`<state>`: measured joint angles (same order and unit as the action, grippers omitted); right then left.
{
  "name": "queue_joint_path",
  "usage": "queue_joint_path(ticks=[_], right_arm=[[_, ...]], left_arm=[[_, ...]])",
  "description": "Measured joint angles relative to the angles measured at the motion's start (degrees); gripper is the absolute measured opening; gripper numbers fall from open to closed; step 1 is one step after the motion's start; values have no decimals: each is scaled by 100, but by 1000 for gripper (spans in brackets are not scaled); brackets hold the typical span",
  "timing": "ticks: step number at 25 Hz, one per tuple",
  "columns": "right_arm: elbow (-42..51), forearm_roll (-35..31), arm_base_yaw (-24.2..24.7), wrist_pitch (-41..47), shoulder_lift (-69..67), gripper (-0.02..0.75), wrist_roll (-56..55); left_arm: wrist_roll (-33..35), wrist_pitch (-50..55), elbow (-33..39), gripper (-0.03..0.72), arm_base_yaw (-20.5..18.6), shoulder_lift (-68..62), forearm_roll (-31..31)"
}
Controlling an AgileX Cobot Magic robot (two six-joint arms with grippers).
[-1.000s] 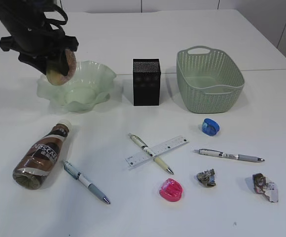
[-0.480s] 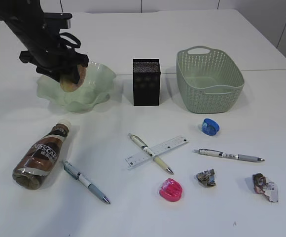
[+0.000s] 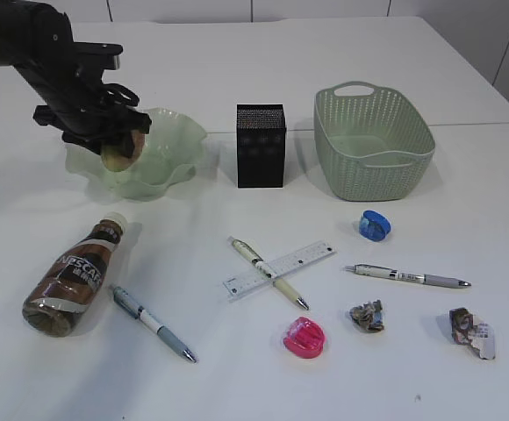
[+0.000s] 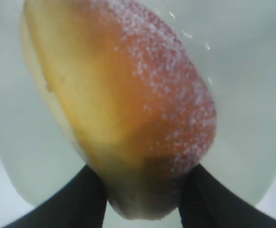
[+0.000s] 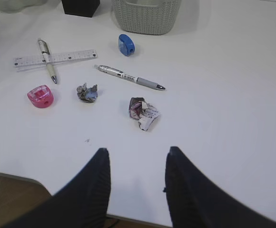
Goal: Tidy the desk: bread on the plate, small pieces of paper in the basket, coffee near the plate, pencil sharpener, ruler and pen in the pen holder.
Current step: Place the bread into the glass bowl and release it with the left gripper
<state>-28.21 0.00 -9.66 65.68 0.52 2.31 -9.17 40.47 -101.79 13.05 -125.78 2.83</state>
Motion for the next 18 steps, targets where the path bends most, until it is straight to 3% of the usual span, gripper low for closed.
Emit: queue_joint_path(ticks=[7, 18], right_arm=[[0, 0, 0, 0, 0, 317, 0], [0, 0, 0, 0, 0, 316, 0]], left_arm=[[0, -261, 0, 313, -11, -54, 0], [0, -261, 0, 433, -11, -216, -69]])
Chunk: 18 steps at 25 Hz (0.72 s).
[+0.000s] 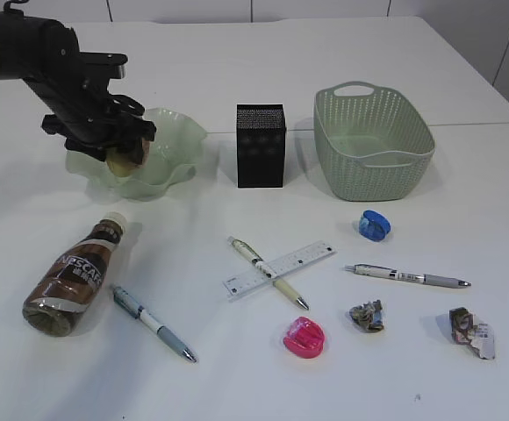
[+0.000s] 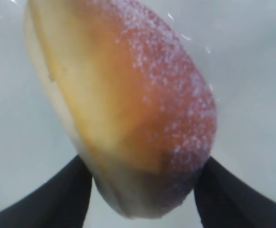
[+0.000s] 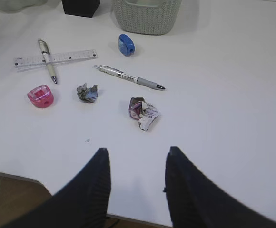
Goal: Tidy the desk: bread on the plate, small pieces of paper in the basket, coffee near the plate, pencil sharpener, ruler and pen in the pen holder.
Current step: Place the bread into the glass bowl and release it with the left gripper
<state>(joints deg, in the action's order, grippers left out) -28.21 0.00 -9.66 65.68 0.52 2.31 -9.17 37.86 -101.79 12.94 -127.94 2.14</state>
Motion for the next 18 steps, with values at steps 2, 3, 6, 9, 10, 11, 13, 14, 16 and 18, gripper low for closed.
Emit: queue_joint_path(ticks=[2, 3, 6, 9, 10, 11, 13, 14, 16, 18], right_arm=[[0, 0, 0, 0, 0, 316, 0], [0, 0, 0, 0, 0, 317, 0], [0, 0, 0, 0, 0, 317, 0], [0, 0, 0, 0, 0, 317, 0], [0, 0, 0, 0, 0, 316, 0], [0, 0, 0, 0, 0, 316, 0], [0, 0, 0, 0, 0, 316, 0], [0, 0, 0, 0, 0, 316, 0], [0, 0, 0, 0, 0, 316, 0], [0, 0, 0, 0, 0, 317, 0]], left_arm=[[0, 0, 0, 489, 0, 0, 0], [0, 0, 0, 512, 0, 0, 0], [0, 45, 0, 559, 0, 0, 0], [0, 111, 0, 568, 0, 0, 0], [0, 149, 0, 568, 0, 0, 0], [0, 177, 0, 569, 0, 0, 0], [0, 299, -54, 569, 0, 24, 0], [0, 408, -123, 569, 0, 51, 0], [0, 646, -302, 569, 0, 144, 0], [0, 985, -570, 569, 0, 288, 10]])
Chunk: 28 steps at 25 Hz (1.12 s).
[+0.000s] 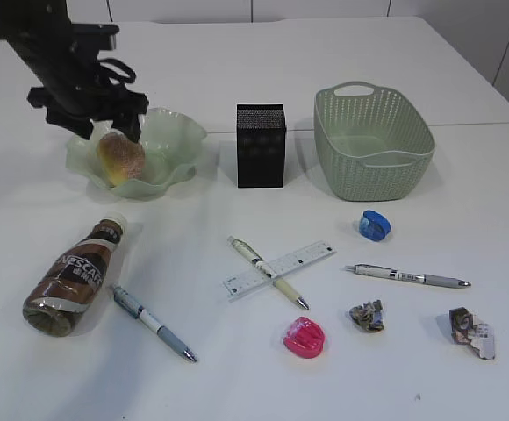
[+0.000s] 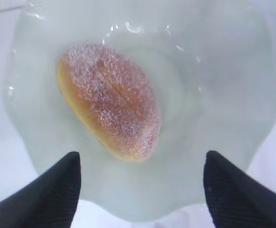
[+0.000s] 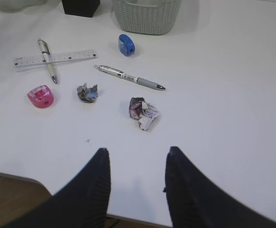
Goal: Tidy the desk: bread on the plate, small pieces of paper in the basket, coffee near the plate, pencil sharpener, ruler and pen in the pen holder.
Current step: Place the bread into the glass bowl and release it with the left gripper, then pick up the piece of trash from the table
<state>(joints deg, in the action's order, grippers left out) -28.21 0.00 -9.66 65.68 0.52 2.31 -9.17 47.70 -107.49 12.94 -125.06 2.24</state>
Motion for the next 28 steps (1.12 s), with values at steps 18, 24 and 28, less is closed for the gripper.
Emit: queue_joint_path(ticks=[18, 24, 28], right_arm=[[0, 0, 0, 0, 0, 317, 0], [0, 0, 0, 0, 0, 316, 0], [0, 0, 0, 0, 0, 317, 0]], left_arm=[[195, 2327, -568, 569, 0, 1227, -41], [240, 2344, -568, 569, 198, 1764, -104], [254, 2369, -568, 569, 503, 2008, -109]])
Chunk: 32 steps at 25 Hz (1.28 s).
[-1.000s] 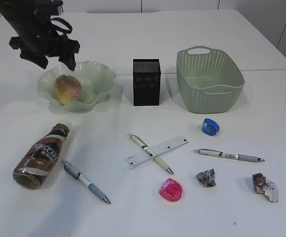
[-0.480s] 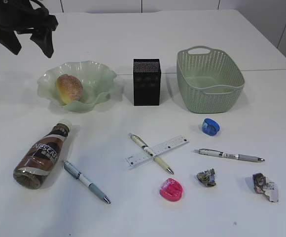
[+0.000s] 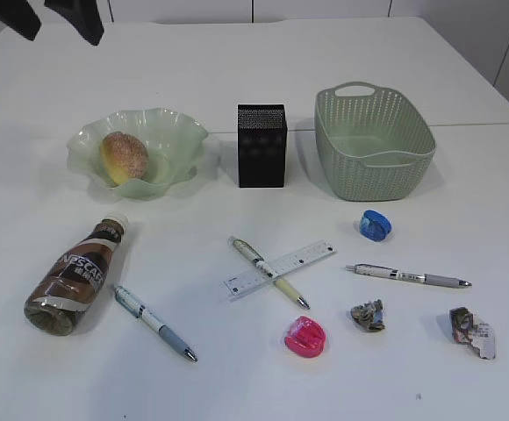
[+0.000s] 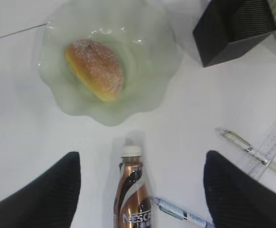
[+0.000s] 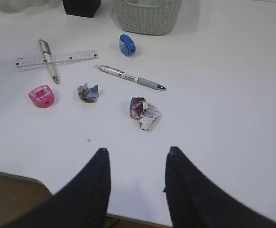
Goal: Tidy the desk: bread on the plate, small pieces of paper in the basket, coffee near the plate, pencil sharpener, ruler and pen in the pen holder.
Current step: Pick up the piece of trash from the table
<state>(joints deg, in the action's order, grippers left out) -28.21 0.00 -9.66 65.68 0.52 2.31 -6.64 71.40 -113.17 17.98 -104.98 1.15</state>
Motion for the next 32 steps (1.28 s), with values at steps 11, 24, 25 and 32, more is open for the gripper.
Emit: queue_joint_path(ticks=[11, 24, 25, 32], right_arm=[[0, 0, 0, 0, 0, 316, 0], [-10, 0, 0, -52, -739, 316, 0], [-68, 0, 0, -214, -1337, 316, 0], [-366, 0, 0, -1255, -2288, 317, 0]], left_arm=[[28, 0, 1736, 569, 337, 1158, 58], [61, 0, 3790, 526, 370, 3064, -115], [61, 0, 3913, 524, 370, 3197, -115], [61, 0, 4882, 520, 370, 4190, -289]])
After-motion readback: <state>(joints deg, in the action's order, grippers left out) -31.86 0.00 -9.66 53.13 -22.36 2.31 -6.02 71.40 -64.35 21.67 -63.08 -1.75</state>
